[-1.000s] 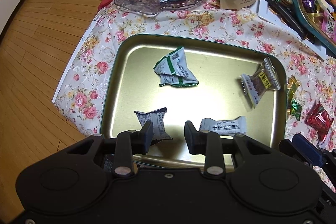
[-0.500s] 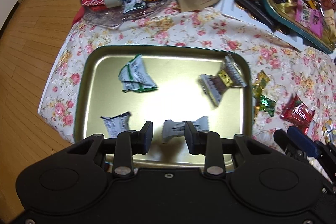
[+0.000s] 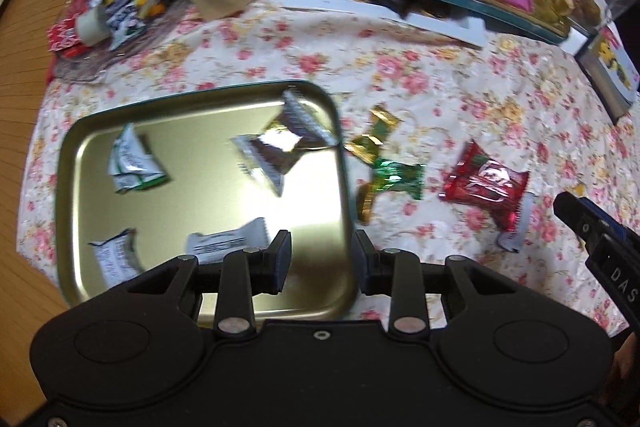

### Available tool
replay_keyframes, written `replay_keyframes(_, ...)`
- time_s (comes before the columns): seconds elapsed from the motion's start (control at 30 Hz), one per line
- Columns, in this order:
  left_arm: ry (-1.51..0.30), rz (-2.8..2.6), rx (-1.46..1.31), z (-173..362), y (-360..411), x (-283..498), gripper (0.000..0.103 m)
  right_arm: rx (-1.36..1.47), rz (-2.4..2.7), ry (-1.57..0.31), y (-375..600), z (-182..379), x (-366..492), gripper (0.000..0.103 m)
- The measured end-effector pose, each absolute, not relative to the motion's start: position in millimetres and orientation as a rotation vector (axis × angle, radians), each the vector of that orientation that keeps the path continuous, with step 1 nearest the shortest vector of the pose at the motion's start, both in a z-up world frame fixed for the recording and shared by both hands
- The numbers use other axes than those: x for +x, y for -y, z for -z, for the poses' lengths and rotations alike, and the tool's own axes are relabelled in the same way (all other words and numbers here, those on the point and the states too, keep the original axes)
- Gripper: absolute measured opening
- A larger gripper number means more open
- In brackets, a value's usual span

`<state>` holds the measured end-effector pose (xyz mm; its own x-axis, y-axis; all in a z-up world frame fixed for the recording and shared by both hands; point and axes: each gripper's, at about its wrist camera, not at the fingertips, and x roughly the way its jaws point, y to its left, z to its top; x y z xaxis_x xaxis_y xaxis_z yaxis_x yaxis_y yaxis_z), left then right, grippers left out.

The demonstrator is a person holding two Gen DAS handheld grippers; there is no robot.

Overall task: Organize snacks
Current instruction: 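Move the left tool toward the gold-wrapped candy on the tablecloth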

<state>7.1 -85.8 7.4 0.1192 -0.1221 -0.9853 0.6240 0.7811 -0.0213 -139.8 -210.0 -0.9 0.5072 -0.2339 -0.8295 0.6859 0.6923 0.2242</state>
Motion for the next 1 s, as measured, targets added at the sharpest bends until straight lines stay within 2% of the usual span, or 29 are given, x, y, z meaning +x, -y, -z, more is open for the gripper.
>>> replay_keyframes(0.37, -1.378, 0.716, 0.543, 39, 144, -25, 0.042, 0.631, 0.674, -0.819, 243, -5, -169, 0.027)
replay_keyframes(0.63, -1.491, 0.690, 0.576, 77, 142, -30, 0.041, 0.667, 0.704, -0.797, 255, -11, -182, 0.027)
replay_keyframes(0.67, -1.479, 0.696, 0.561, 75, 139, -29, 0.045, 0.670, 0.707, -0.794, 255, -12, -182, 0.027)
replay_keyframes(0.73, -1.474, 0.684, 0.548, 74, 134, -25, 0.045, 0.675, 0.708, -0.789, 256, -13, -182, 0.027)
replay_keyframes(0.77, -1.475, 0.667, 0.533, 75, 130, -22, 0.041, 0.676, 0.707, -0.787, 256, -13, -182, 0.027)
replay_keyframes(0.83, -1.495, 0.669, 0.484, 76, 122, -15, 0.041, 0.674, 0.708, -0.786, 256, -14, -181, 0.027)
replay_keyframes(0.93, -1.522, 0.643, 0.428, 77, 109, -4, 0.033, 0.679, 0.715, -0.786, 256, -13, -180, 0.027)
replay_keyframes(1.0, -1.521, 0.627, 0.412, 77, 101, 2, 0.031, 0.686, 0.717, -0.785, 257, -14, -180, 0.027)
